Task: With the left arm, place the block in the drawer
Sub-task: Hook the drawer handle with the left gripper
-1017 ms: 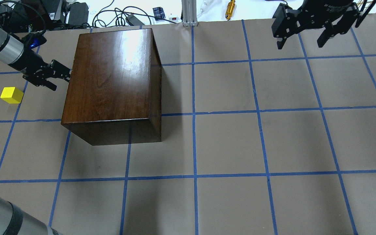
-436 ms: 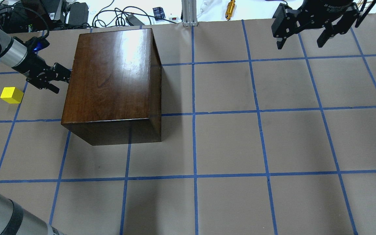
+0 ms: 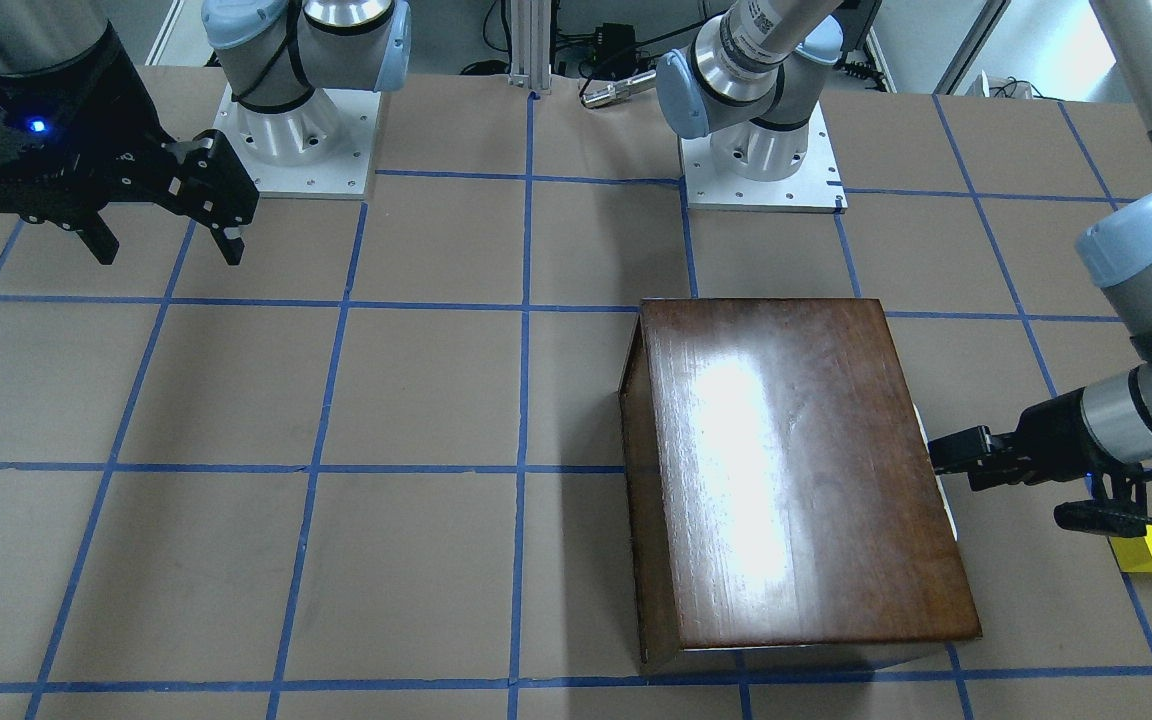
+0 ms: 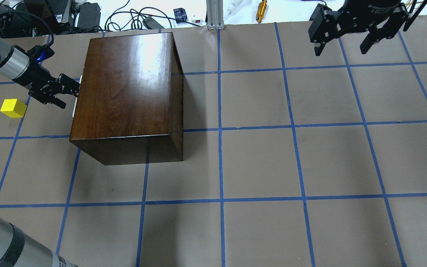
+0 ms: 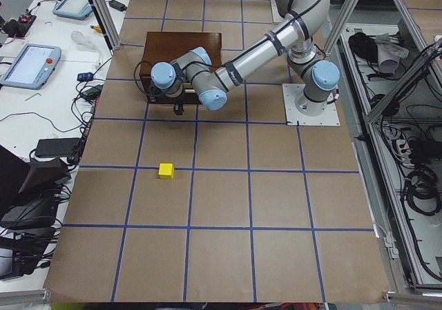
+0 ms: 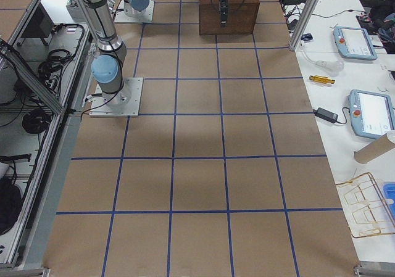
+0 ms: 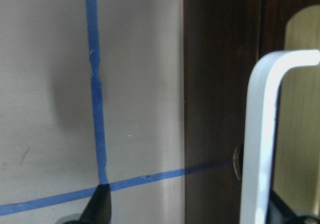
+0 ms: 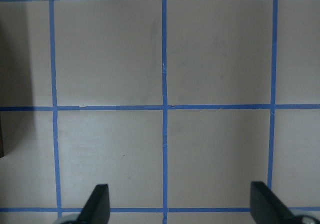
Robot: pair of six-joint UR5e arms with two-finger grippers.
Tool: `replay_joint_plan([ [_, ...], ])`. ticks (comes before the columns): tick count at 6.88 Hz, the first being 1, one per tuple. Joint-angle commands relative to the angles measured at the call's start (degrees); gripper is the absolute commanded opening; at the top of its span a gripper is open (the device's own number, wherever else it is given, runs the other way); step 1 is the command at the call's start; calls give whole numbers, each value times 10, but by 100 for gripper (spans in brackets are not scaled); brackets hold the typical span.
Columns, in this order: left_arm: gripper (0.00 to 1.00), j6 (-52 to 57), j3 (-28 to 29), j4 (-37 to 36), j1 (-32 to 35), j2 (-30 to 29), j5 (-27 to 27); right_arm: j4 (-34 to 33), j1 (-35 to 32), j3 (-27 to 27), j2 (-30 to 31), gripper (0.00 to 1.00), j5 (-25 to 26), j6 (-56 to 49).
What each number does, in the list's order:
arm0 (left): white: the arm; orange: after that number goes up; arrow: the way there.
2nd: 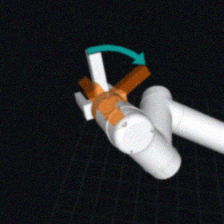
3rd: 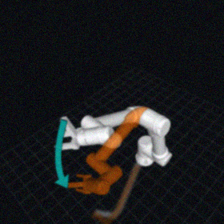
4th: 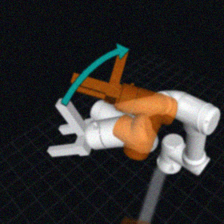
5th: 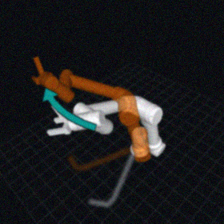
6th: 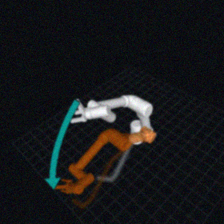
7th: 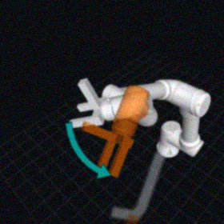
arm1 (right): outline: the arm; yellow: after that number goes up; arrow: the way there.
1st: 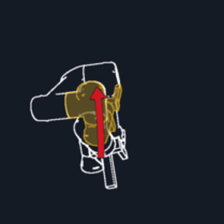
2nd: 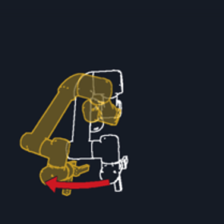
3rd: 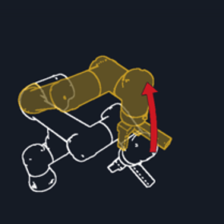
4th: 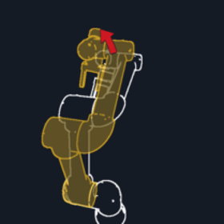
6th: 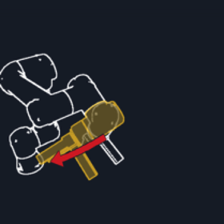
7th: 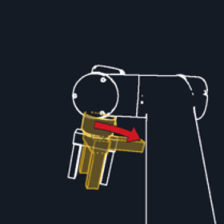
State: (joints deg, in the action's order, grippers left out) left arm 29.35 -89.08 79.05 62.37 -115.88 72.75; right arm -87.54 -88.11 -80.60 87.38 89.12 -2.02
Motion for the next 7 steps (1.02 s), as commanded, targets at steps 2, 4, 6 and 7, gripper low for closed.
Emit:
replay_joint_plan([
  [2, 100, 4, 8, 1, -1, -1, 3, 0, 0, 0, 0, 100, 1, 0],
  [4, 100, 4, 11, 1, -3, -1, 5, 0, 0, 0, 0, 100, 0, 0],
  [6, 100, 5, 11, -8, -23, -3, 13, 0, 0, 0, 1, 100, 1, 0],
  [7, 100, 6, 11, -8, -29, -3, 13, 0, 0, 0, 0, 100, 0, 0],
])
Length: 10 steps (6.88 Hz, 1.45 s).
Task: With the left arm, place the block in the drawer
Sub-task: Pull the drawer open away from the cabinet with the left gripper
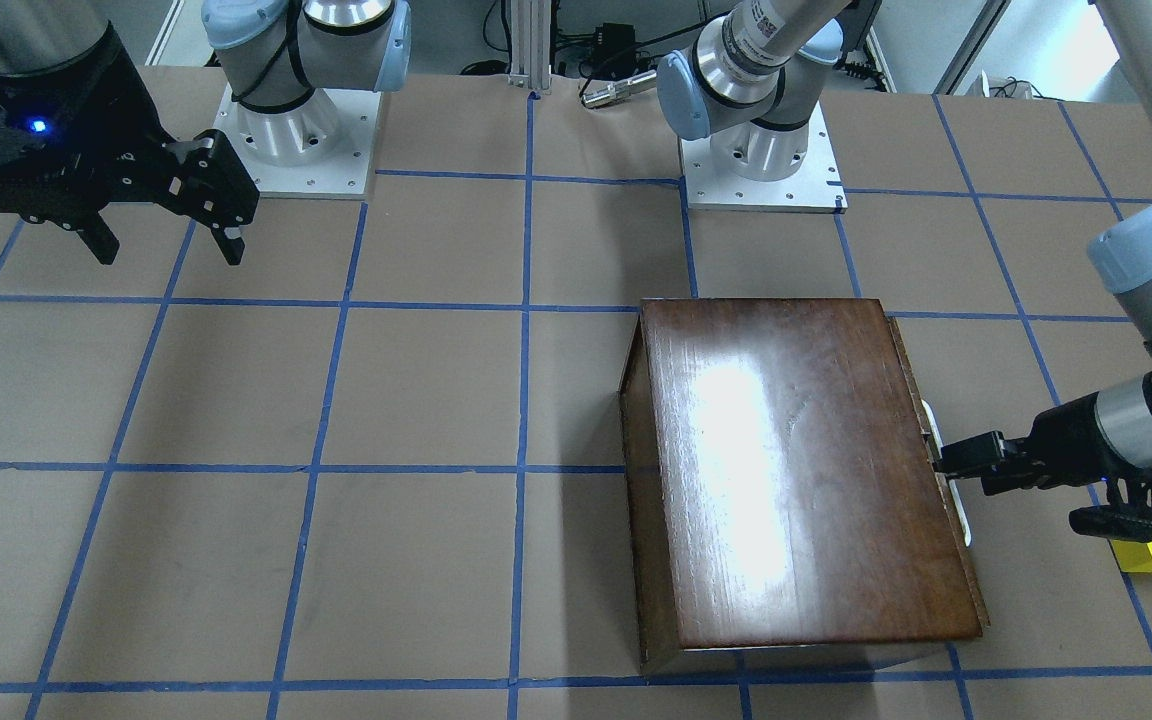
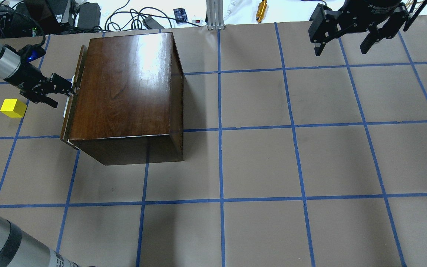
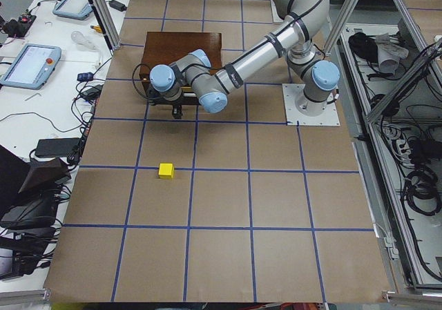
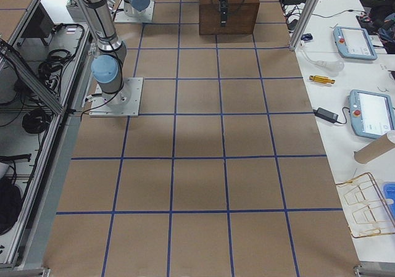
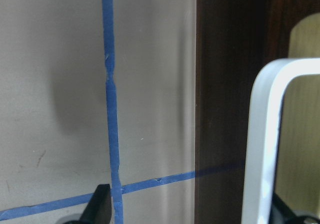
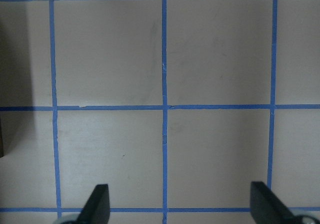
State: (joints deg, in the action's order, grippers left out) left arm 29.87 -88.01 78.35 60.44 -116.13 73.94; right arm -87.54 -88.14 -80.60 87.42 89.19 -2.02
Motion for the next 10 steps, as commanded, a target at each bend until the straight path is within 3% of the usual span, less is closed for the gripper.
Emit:
replay_joint_plan([
  [1, 100, 4, 0, -6, -11, -1, 2, 0, 0, 0, -1, 100, 0, 0],
  [10, 100, 27, 19, 0, -89, -1, 2, 0, 0, 0, 0, 100, -1, 0],
])
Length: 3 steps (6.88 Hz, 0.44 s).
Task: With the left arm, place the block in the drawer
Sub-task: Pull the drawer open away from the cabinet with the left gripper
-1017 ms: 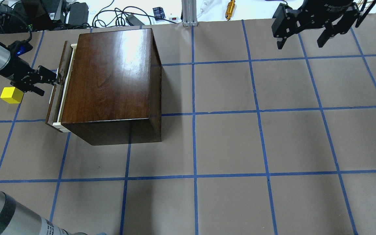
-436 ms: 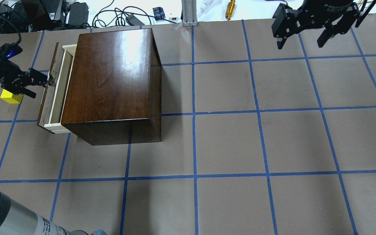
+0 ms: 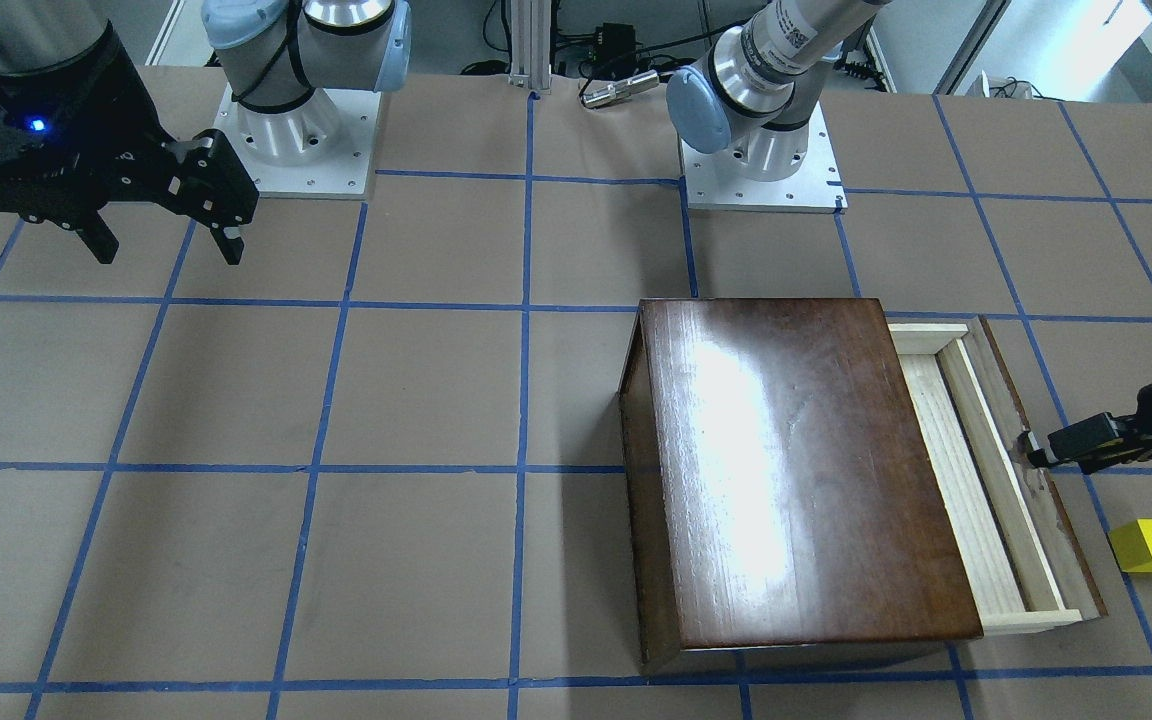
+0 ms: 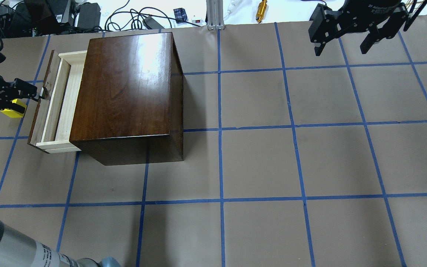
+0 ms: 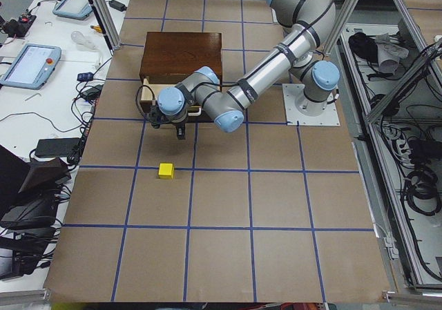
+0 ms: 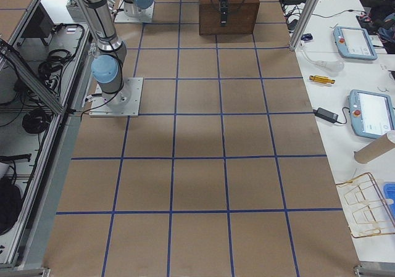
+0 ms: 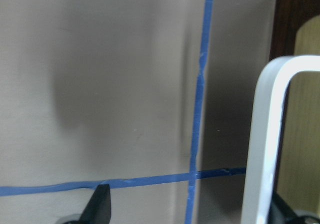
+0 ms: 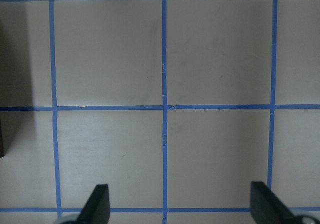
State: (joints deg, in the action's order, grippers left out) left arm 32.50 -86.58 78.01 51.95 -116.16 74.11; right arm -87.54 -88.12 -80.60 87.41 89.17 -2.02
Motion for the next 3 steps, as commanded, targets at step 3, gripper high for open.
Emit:
replay_joint_plan([
  [3, 100, 3, 6, 3, -4, 1, 1, 0, 0, 0, 0, 100, 0, 0],
])
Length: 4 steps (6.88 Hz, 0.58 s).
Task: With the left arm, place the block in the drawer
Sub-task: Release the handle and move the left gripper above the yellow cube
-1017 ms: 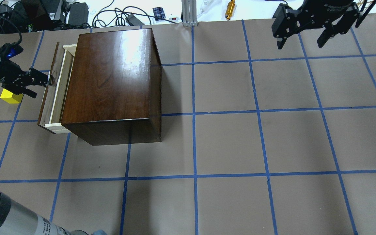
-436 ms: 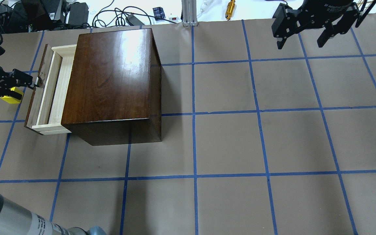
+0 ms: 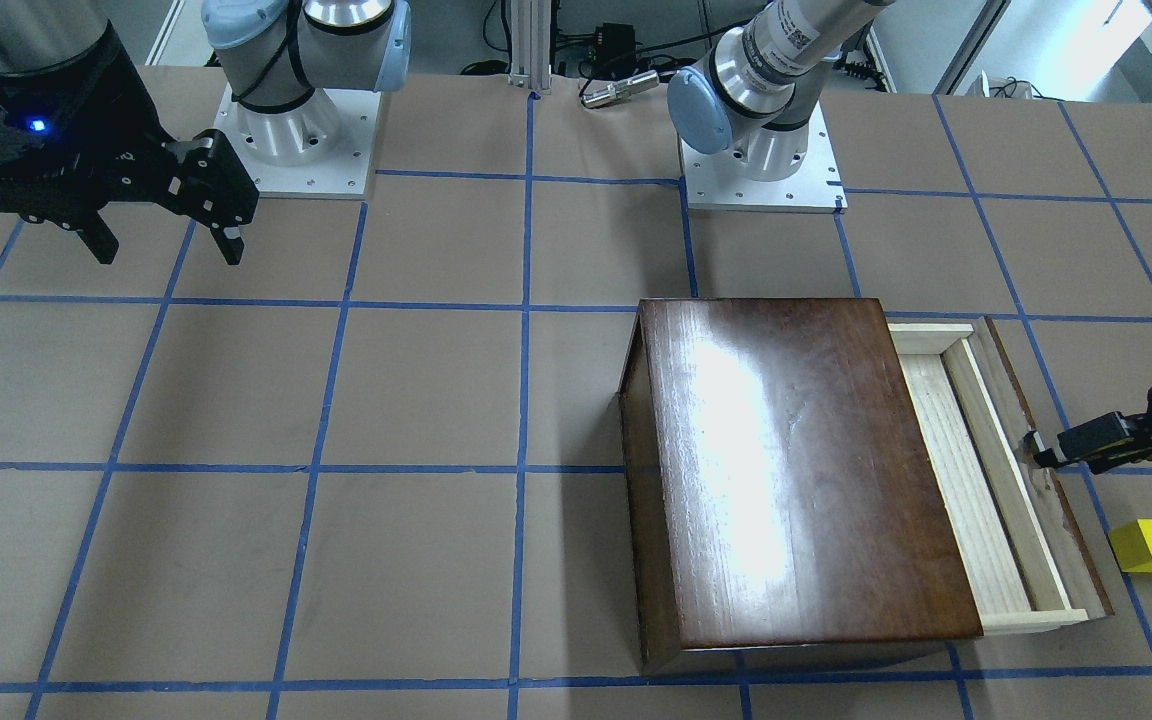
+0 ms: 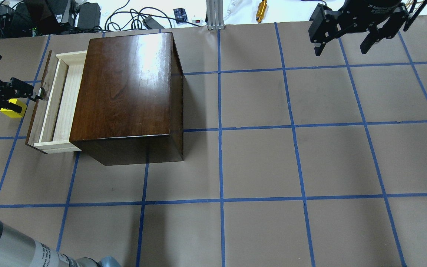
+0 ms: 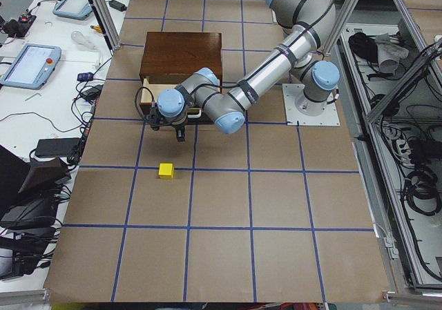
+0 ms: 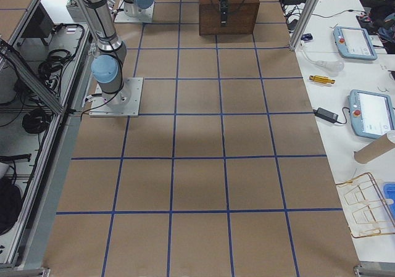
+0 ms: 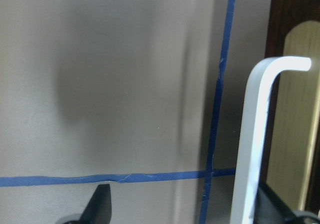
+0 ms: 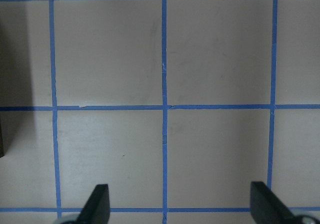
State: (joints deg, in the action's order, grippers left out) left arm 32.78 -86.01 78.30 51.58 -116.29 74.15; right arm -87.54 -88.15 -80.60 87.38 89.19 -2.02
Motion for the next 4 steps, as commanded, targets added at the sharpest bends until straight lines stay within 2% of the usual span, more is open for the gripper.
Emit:
replay_joint_plan([
  [1, 100, -1, 1, 2, -1, 17, 11, 0, 0, 0, 0, 100, -1, 0],
  [2, 100, 4, 11, 6, 1, 32, 33, 0, 0, 0, 0, 100, -1, 0],
  [3, 100, 25, 39, 41, -2, 38, 52, 0, 0, 0, 0, 100, 0, 0],
  [4, 100, 152, 67, 36, -3, 32, 113, 0, 0, 0, 0, 100, 0, 0],
])
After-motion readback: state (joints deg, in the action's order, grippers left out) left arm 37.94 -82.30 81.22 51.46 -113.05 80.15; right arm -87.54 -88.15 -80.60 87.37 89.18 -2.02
